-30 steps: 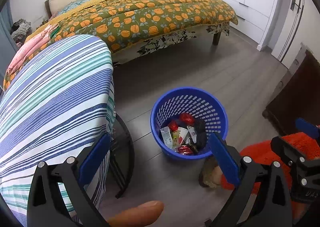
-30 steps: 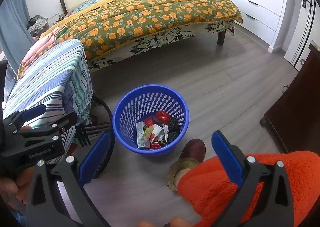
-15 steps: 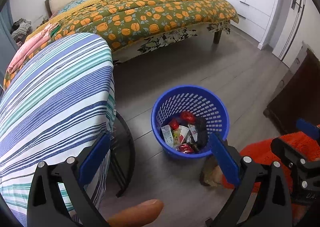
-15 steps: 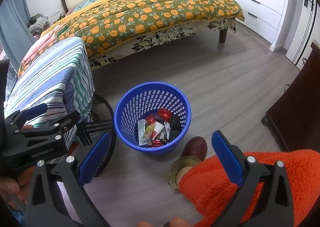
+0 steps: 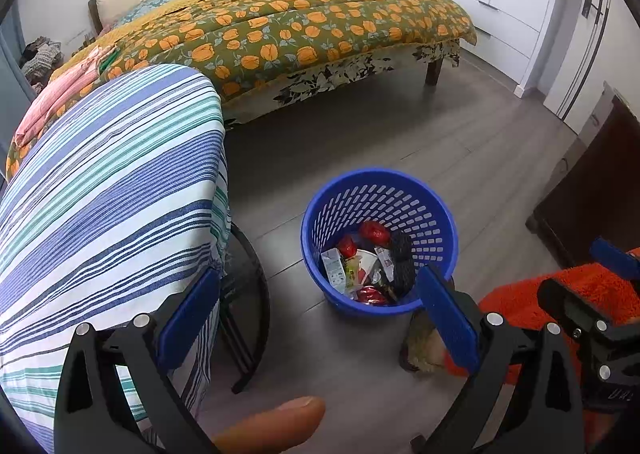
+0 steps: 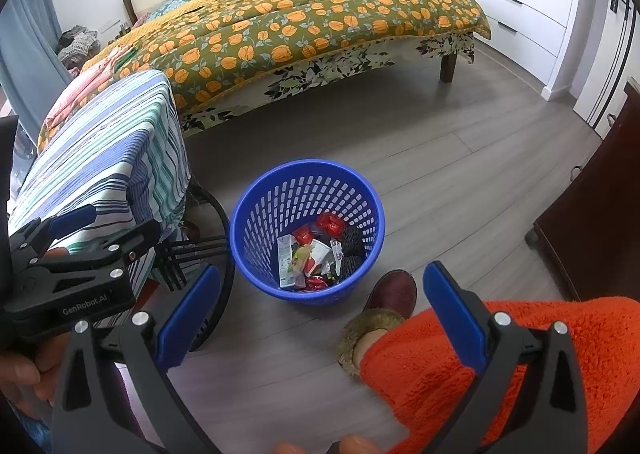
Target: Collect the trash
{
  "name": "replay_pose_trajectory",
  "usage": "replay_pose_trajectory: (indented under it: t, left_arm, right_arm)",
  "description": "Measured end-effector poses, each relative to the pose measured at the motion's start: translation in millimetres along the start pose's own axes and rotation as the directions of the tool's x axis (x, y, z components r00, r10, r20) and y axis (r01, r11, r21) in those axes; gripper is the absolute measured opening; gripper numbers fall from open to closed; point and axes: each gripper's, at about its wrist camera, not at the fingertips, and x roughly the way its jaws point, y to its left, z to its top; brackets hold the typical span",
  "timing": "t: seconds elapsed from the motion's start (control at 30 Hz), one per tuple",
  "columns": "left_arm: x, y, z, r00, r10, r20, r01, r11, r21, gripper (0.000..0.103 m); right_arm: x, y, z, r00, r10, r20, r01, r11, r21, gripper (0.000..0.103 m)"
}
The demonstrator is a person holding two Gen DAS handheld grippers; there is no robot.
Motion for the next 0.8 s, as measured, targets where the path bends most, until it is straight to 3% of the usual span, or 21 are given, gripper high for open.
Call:
replay_pose_trajectory:
  t: [0.8]
  left_arm:
    - [-0.2, -3.1, -0.6, 1.0, 0.001, -0.002, -0.001, 1.0, 0.001, 0.098]
  right_arm:
    - [4.4, 2.3, -1.4, 1.0, -0.001, -0.01, 0.001, 1.0, 0.001, 0.098]
